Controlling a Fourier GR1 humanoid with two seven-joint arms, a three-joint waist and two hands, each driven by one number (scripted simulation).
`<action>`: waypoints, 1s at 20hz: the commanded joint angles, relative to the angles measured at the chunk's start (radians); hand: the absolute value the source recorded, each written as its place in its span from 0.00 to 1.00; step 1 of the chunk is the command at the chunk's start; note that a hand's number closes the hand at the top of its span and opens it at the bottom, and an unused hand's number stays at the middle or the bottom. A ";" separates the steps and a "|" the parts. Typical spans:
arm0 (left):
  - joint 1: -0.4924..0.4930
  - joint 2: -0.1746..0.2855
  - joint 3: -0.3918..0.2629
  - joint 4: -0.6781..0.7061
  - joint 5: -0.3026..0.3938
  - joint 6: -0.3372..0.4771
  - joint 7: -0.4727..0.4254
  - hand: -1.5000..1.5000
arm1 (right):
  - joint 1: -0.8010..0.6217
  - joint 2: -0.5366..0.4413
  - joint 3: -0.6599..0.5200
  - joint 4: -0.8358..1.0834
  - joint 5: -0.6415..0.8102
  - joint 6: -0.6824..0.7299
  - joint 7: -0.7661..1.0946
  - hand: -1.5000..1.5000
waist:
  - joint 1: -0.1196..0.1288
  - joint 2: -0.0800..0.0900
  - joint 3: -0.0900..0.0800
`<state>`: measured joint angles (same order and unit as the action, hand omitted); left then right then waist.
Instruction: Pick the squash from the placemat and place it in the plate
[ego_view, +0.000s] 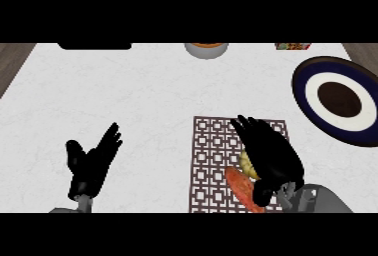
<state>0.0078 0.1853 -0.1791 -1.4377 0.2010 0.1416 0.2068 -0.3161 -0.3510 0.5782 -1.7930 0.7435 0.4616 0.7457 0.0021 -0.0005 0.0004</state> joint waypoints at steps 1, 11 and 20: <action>-0.061 0.005 0.061 0.097 0.004 -0.051 -0.025 0.50 | 0.078 0.026 0.013 -0.004 0.087 -0.025 -0.042 0.00 | -0.004 0.000 -0.001; 0.003 -0.028 0.053 0.033 -0.043 -0.057 -0.019 0.50 | 0.102 0.066 -0.007 0.081 0.282 -0.034 -0.076 0.00 | -0.001 0.000 0.000; 0.028 -0.031 0.077 -0.001 -0.041 -0.091 -0.006 0.50 | 0.071 0.079 -0.074 0.276 0.326 -0.047 -0.223 0.00 | 0.001 0.000 0.000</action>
<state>0.0165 0.1449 -0.1191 -1.4328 0.1567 0.0778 0.1965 -0.2560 -0.2599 0.5305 -1.5789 1.0427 0.4326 0.5963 0.0028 -0.0040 -0.0005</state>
